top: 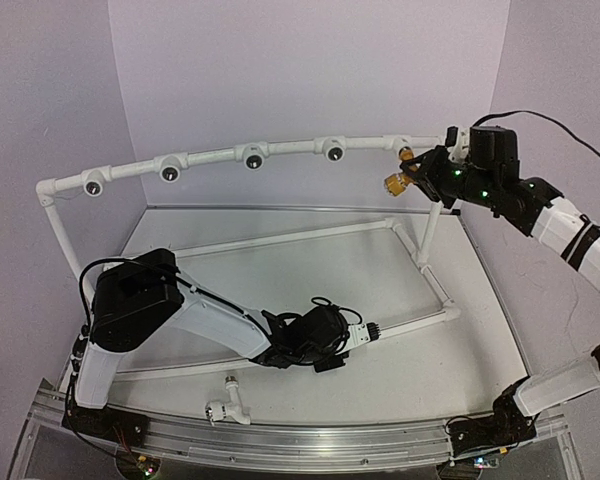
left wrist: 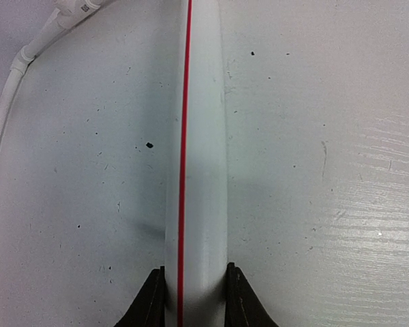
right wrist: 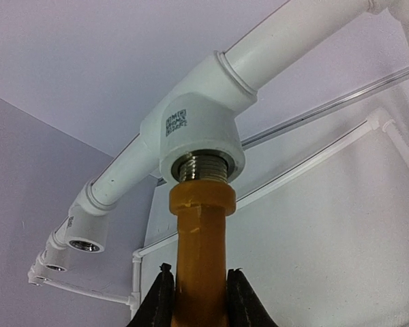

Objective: Install the water faucets
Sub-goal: Screw the water faucet onto the adaptor.

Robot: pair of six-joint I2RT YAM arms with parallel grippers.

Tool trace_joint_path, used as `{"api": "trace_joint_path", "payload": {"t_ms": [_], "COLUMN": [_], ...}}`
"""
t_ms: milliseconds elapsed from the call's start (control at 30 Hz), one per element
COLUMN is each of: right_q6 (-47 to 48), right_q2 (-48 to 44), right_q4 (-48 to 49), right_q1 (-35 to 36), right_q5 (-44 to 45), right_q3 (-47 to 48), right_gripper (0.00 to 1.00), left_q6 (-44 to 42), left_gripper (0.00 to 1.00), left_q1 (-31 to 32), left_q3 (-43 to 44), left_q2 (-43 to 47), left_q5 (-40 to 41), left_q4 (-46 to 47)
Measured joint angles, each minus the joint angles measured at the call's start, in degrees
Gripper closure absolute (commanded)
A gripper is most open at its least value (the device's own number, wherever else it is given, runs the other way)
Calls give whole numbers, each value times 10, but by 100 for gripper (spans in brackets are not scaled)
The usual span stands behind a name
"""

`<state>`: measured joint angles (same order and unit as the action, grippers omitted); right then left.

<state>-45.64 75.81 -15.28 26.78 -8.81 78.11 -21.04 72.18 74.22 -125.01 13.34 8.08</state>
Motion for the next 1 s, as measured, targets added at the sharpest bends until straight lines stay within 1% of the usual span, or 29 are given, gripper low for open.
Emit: {"api": "trace_joint_path", "payload": {"t_ms": [167,500,867,1000], "right_q6": [-36,-75,-168,-192], "right_q2": [-6,-14,-10,-6], "right_q4": [28,42,147,168], "right_q1": [-19,-59,-67,-67], "right_q5": [-44,-102,-144,-151], "right_q3": [-19,-23,-75,-83], "right_gripper": [100,100,100,100], "left_q6": [0,0,0,0], "left_gripper": [100,100,100,100], "left_q1": [0,0,0,0], "left_q3": [0,4,8,8], "left_q2": [0,-3,-8,-8], "left_q5": [0,3,9,9], "left_q4": [0,1,0,0]}}
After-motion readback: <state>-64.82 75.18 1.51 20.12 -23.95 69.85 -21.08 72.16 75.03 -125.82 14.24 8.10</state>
